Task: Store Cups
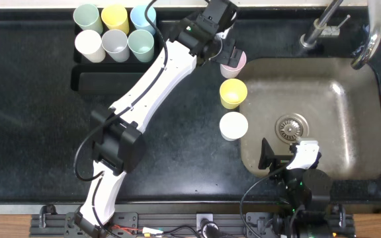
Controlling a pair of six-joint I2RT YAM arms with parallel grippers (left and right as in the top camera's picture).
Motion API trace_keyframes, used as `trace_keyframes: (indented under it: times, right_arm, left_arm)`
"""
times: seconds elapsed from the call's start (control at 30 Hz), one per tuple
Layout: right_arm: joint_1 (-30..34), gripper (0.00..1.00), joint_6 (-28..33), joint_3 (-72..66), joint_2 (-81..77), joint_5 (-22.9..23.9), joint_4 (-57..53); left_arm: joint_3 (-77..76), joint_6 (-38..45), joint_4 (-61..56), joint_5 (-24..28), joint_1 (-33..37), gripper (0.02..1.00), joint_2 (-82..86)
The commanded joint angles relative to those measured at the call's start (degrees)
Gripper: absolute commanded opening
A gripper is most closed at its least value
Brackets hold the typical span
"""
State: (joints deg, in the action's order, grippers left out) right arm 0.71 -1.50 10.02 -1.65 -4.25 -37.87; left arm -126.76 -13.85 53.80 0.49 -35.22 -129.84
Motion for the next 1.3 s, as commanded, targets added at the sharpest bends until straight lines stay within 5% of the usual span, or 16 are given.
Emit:
trace_keyframes:
  times: [0.03, 1.3]
  right_arm:
    - [0.02, 0.996, -0.2, -0.87, 0.28, -0.22, -0.9]
    - [0.02, 0.996, -0.2, -0.85, 0.28, -0.22, -0.9]
  left_arm:
    - [-1.62, 0.92, 0.33, -1.68, 0.0, 1.0, -1.29]
    - [-1.62, -3.15, -2.12, -1.68, 1.42, 1.0, -7.43]
